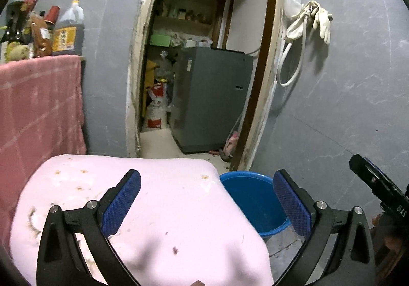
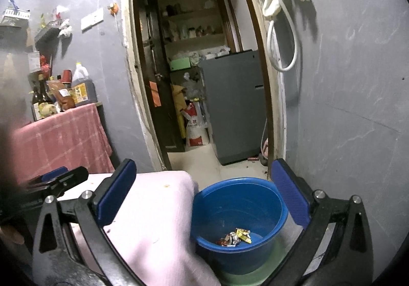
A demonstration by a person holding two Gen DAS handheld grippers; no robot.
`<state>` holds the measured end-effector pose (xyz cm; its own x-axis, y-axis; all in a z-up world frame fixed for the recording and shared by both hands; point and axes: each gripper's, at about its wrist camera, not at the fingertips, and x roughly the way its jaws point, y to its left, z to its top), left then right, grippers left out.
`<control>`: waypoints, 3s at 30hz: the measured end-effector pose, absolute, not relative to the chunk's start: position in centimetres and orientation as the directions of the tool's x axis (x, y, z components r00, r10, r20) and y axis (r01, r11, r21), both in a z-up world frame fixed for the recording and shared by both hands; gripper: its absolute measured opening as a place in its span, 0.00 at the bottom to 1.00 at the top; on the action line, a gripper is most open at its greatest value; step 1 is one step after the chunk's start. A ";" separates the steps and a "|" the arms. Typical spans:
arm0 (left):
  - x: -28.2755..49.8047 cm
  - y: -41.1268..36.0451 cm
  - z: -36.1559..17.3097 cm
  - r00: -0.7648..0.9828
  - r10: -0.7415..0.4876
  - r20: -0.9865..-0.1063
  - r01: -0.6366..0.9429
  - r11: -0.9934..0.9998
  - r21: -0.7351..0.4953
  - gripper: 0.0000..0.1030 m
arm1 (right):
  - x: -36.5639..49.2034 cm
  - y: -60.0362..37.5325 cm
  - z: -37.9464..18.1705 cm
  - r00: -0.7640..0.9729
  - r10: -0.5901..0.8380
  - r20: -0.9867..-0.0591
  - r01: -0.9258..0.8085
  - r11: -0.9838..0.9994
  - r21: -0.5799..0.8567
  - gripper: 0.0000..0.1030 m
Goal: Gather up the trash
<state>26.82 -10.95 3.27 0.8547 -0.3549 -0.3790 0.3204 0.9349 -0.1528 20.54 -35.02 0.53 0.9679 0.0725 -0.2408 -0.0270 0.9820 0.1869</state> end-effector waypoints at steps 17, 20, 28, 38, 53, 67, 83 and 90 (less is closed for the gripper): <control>16.8 -7.9 4.1 0.897 -0.312 -0.314 0.289 0.950 -0.119 0.98 | 11.8 -32.0 1.5 0.977 0.079 -0.198 -0.046 0.985 0.169 1.00; 15.5 -7.7 3.8 0.898 -0.311 -0.312 0.288 0.950 -0.118 0.98 | 10.5 -31.3 1.3 0.978 0.068 -0.195 -0.036 0.986 0.163 1.00; 12.4 -6.8 2.2 0.903 -0.300 -0.308 0.277 0.954 -0.119 0.98 | 7.5 -29.5 -0.6 0.978 0.068 -0.197 -0.041 0.990 0.134 1.00; 9.7 -5.9 -0.4 0.928 -0.243 -0.282 0.224 0.970 -0.099 0.99 | 5.8 -27.7 -3.8 0.978 0.081 -0.190 -0.066 0.994 0.087 1.00; 8.1 -5.2 -4.8 0.933 -0.176 -0.313 0.159 0.984 -0.079 0.99 | 4.9 -27.0 -6.3 0.983 0.054 -0.178 -0.043 0.997 0.066 1.00; 8.4 -4.6 -5.9 0.927 -0.168 -0.336 0.149 0.985 -0.082 0.98 | 5.7 -27.4 -7.5 0.975 0.063 -0.212 -0.046 0.995 0.086 1.00; 8.5 -4.3 -5.9 0.927 -0.171 -0.334 0.149 0.985 -0.090 0.98 | 5.8 -27.3 -8.1 0.973 0.072 -0.219 -0.054 0.994 0.090 1.00; 8.1 -4.7 -6.0 0.929 -0.172 -0.327 0.149 0.984 -0.092 0.98 | 5.7 -27.4 -8.2 0.974 0.072 -0.214 -0.054 0.994 0.091 1.00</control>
<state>8.12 -4.72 -6.00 0.9292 -0.1715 -0.3273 0.1492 0.9845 -0.0924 5.69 -27.39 -8.24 0.9742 0.0723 -0.2139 -0.0538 0.9944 0.0911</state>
